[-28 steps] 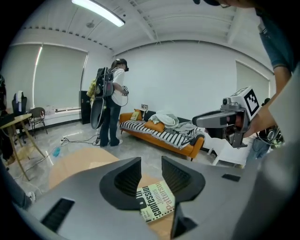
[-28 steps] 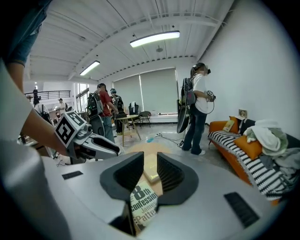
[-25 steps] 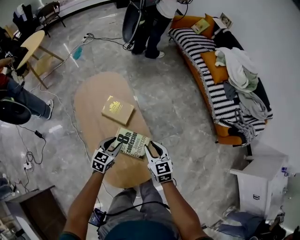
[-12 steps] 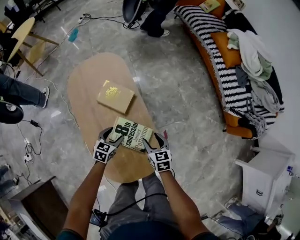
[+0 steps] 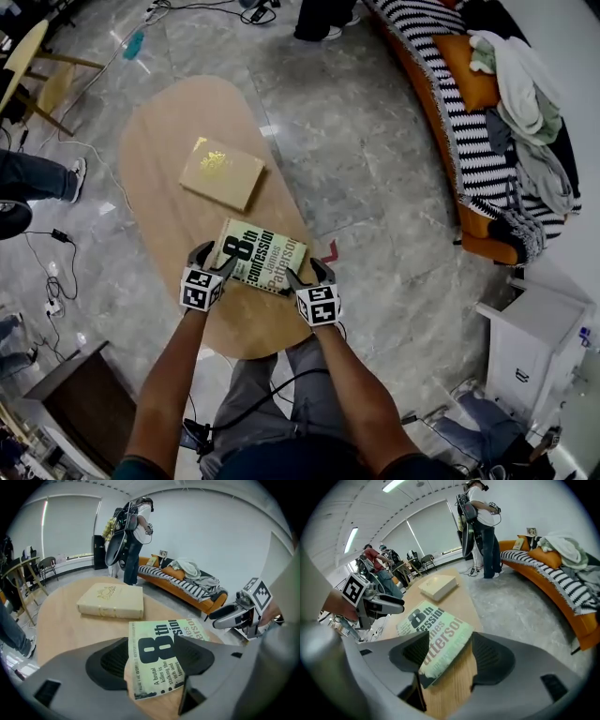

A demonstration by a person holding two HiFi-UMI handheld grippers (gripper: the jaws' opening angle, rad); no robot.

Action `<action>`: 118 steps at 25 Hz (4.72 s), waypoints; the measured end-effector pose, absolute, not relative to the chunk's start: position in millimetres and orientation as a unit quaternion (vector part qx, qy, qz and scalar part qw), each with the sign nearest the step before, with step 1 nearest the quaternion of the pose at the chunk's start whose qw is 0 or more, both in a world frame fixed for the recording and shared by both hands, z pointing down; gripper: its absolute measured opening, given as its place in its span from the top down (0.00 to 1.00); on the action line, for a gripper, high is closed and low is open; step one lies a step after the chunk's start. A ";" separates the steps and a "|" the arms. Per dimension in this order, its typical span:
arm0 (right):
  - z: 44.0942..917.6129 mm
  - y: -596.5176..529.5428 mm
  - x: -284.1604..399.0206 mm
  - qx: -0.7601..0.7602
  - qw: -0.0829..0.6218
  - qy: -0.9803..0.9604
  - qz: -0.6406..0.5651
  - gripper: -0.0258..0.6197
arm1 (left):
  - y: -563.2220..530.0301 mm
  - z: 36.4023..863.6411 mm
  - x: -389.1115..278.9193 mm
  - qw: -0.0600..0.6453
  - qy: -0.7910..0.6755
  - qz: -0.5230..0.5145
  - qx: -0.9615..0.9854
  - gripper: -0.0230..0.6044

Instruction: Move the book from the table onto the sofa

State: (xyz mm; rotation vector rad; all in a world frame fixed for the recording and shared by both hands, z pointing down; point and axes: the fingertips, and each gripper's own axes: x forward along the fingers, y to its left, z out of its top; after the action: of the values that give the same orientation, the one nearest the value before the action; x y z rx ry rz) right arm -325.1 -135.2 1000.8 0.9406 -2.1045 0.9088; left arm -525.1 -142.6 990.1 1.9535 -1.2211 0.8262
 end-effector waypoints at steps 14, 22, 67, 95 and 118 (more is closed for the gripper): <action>1058.6 -115.4 -335.7 0.335 0.324 -0.782 0.414 0.52 | -130.0 1049.8 -528.8 0.389 -0.471 0.295 0.735 0.50; 1055.2 -111.6 -335.4 0.345 0.312 -0.763 0.449 0.64 | -127.7 1047.2 -531.1 0.428 -0.499 0.260 0.707 0.53; 410.4 -103.7 -316.9 0.460 0.043 -0.887 -0.008 0.70 | -102.1 408.6 -513.8 0.041 -0.564 -0.010 0.825 0.54; 248.5 49.5 -198.2 0.577 0.018 -0.806 -0.133 0.72 | -11.4 272.6 -384.7 -0.044 -0.423 -0.090 0.900 0.54; 244.4 161.5 119.1 0.669 -0.003 -0.732 -0.132 0.73 | 55.7 257.9 -48.9 -0.063 -0.313 -0.090 0.943 0.54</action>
State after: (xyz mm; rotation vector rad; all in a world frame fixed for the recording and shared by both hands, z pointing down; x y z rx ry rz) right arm 119.1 161.5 244.4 2.1041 -2.3036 -0.4161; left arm -48.9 55.7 257.9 3.0885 -1.0258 -0.2940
